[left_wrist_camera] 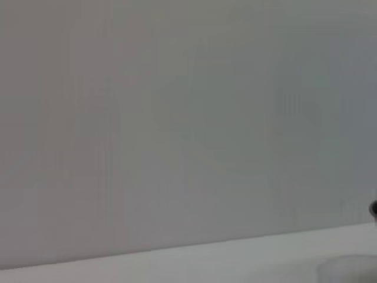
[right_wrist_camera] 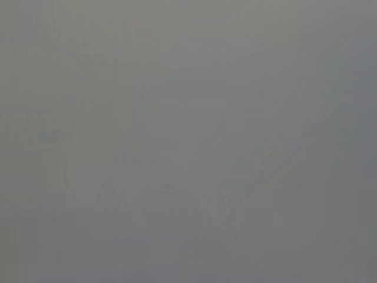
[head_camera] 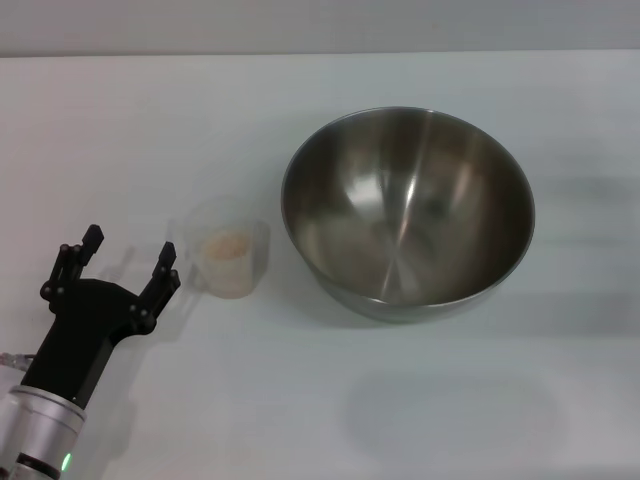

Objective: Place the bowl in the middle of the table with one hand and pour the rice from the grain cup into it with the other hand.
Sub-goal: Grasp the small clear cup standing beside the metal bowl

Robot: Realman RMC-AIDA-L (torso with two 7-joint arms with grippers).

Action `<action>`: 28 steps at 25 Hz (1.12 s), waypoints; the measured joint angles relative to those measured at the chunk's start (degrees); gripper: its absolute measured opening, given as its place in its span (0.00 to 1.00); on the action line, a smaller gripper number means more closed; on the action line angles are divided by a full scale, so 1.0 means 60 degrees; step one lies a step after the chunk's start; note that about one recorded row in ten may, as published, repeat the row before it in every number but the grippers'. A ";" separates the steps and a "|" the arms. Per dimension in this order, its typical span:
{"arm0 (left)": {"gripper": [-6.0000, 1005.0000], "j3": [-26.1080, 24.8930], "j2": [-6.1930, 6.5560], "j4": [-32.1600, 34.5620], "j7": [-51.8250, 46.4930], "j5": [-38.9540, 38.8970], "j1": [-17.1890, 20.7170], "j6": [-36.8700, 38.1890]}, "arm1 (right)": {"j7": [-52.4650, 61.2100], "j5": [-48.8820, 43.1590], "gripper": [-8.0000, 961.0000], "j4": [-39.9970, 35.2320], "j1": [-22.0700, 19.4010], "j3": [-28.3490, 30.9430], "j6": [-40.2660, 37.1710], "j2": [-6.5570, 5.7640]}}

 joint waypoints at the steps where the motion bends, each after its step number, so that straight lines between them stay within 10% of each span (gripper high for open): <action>1: 0.82 0.0001 -0.0003 -0.0001 0.0046 0.0000 -0.0009 -0.0038 | 0.0003 0.0000 0.45 0.0000 0.0005 0.0000 0.0002 -0.0001; 28: 0.82 -0.0640 0.0000 0.0019 0.0294 -0.0055 -0.0731 -0.1251 | 0.0061 -0.0002 0.45 -0.0006 -0.0097 0.0000 0.0008 0.0072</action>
